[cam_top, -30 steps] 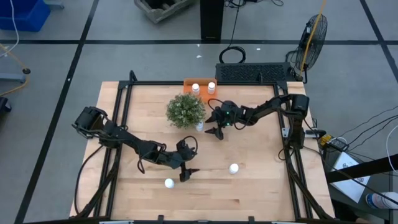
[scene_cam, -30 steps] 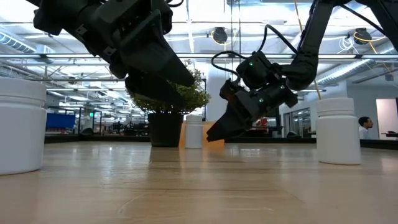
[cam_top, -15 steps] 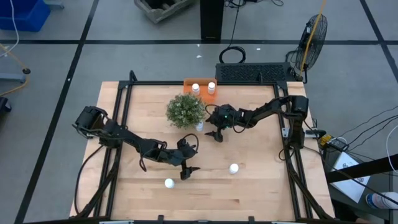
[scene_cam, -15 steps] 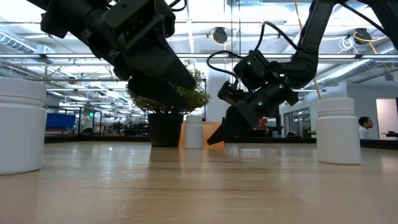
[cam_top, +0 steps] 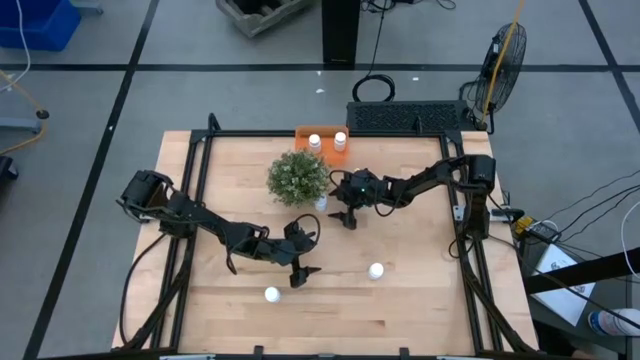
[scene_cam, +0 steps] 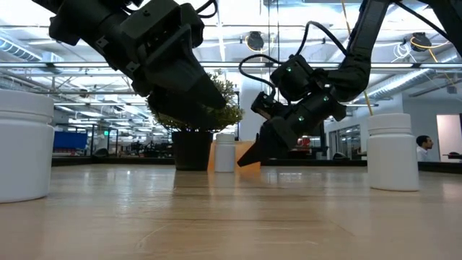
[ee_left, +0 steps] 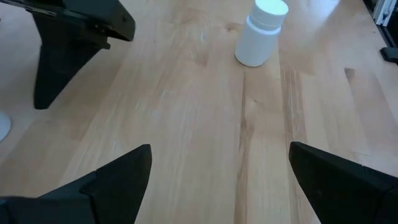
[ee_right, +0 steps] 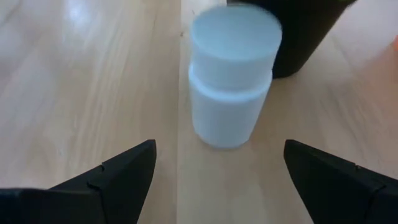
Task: Pick and place pill bottles into a basket
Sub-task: Put the white pill bottle into the orange bin
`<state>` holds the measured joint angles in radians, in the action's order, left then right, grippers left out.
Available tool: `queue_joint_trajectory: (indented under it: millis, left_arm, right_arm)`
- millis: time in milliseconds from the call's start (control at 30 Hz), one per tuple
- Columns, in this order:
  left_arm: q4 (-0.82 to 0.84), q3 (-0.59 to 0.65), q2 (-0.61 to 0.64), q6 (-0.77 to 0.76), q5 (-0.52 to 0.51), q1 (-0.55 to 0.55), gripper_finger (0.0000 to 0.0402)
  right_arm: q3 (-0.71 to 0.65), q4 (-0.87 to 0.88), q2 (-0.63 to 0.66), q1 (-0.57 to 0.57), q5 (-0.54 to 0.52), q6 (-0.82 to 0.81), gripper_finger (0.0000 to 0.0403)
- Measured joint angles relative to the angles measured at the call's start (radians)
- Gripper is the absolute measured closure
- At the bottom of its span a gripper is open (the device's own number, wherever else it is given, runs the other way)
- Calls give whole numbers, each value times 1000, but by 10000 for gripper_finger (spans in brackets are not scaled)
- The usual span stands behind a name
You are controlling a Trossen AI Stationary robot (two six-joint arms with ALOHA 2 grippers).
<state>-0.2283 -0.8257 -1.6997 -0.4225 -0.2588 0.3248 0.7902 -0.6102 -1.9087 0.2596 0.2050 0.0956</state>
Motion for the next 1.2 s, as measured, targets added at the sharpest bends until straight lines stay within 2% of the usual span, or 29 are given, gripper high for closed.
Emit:
queue_joint_trajectory:
  millis: [867,1200]
  left_arm:
    - [-9,0,0,-6,26,0,16]
    - [-6,-1,0,-6,50,1,16]
  right_arm:
    - [0,-126,-10,-6,4,-8,60]
    - [75,-163,-155,-6,7,1,60]
